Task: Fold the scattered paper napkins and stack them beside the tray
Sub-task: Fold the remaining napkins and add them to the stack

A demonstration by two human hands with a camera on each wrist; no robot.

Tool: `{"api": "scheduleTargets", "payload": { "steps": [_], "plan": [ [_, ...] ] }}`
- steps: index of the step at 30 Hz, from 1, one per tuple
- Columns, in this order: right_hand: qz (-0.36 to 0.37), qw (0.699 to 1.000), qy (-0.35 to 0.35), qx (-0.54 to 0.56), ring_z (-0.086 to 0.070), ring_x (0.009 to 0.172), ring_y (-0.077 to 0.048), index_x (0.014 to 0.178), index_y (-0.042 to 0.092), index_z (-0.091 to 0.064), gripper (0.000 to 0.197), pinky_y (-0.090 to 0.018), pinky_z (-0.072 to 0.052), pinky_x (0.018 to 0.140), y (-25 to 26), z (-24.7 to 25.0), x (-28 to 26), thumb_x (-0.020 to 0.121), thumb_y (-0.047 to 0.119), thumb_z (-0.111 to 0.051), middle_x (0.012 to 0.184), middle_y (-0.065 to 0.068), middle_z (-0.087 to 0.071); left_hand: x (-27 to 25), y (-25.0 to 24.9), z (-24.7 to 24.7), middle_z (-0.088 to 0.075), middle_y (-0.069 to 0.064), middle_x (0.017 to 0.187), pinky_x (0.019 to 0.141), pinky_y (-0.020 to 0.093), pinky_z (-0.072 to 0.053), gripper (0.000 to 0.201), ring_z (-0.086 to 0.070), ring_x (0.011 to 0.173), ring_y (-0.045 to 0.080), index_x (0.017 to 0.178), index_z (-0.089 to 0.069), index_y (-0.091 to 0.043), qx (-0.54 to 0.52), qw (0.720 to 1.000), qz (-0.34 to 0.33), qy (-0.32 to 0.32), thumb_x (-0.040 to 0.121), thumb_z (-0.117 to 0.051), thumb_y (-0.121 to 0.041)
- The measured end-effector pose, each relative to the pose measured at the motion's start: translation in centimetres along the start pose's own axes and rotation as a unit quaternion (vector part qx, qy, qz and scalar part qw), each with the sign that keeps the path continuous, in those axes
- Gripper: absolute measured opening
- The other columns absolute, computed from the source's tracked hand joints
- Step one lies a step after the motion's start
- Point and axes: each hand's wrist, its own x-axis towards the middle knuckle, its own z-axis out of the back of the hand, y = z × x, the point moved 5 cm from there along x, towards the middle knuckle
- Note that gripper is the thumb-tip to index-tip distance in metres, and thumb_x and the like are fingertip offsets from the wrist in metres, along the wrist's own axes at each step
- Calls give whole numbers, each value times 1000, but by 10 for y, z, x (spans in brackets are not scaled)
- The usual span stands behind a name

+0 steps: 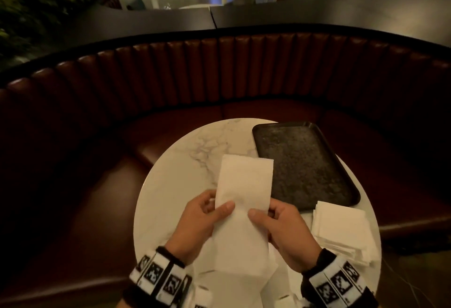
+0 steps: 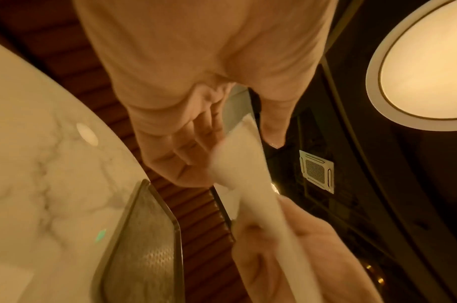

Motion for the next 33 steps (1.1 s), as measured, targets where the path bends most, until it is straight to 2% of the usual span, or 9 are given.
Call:
{"api": "scheduleTargets", "payload": {
  "steps": [6, 12, 15, 17, 20, 24, 26, 30, 33],
  "plan": [
    [-63, 997, -35, -21, -71, 96, -27, 105, 13, -71, 23, -43, -58, 84, -16, 9, -16, 96, 6, -50, 102, -8, -75, -25, 27, -11, -75, 10, 106, 77, 33, -57, 23, -72, 98, 29, 111, -70, -7, 39, 999, -21, -9, 88, -69, -9],
    [-2, 999, -25, 25, -70, 97, -29, 106, 15, -73, 32, -36, -58, 79, 5, 9, -32, 95, -2, -47, 103, -10, -75, -40, -8, -18, -76, 9, 99, 76, 30, -57, 29, -73, 92, 23, 104, -75, -19, 63, 993, -97, -3, 94, -56, 0],
    [75, 997, -30, 5, -70, 70, -35, 92, 8, -75, 33, -23, -51, 64, 30, 14, -42, 91, -10, -48, 75, -24, -71, -47, -33, -24, -78, -1, 90, 73, 20, -55, 44, -73, 86, 11, 96, -80, -25, 84, 981, -172, 6, 88, -58, 13],
    [99, 995, -14, 4, -65, 52, -14, 82, 4, -76, 37, -15, -47, 51, 41, 17, -49, 89, -16, -45, 60, -10, -69, -48, -40, -25, -78, -2, 83, 70, 19, -55, 43, -73, 79, 10, 87, -81, -24, 86, 977, -192, 30, 83, -63, 15],
    [109, 994, 13, -10, -66, 65, -12, 71, 3, -77, 45, -18, -50, 54, 45, 21, -55, 88, -20, -42, 76, -7, -73, -47, -38, -25, -77, 10, 82, 67, 23, -55, 32, -73, 78, 18, 80, -80, -6, 61, 983, -168, 49, 82, -60, 19],
    [82, 996, 9, 17, -55, 42, 0, 71, -10, -66, 39, -8, -39, 41, 39, 25, -58, 90, -22, -34, 62, 0, -67, -49, -34, -30, -76, 11, 79, 66, 22, -55, 24, -73, 76, 18, 78, -77, 1, 49, 986, -145, 65, 82, -61, 18],
    [70, 997, 11, 16, -60, 50, -5, 70, -6, -67, 41, -13, -44, 45, 36, 26, -58, 92, -17, -35, 61, -1, -67, -49, -33, -31, -76, 11, 77, 65, 20, -54, 24, -72, 73, 17, 77, -76, 3, 42, 988, -132, 66, 82, -59, 19],
    [53, 998, 0, 30, -65, 61, -16, 67, 3, -70, 44, -22, -49, 49, 31, 28, -56, 93, -12, -38, 71, -8, -69, -48, -33, -34, -70, 14, 77, 57, 21, -51, 29, -65, 65, 16, 103, -72, 0, -7, 996, -77, 55, 91, -50, 13],
    [74, 997, -20, 20, -66, 64, -12, 69, 1, -69, 41, -20, -50, 51, 34, 29, -52, 93, -13, -38, 73, -5, -70, -46, -22, -37, -64, 20, 85, 66, 35, -52, 29, -62, 73, 26, 112, -64, -3, -123, 991, 28, 41, 97, -41, -13]
  ]
}}
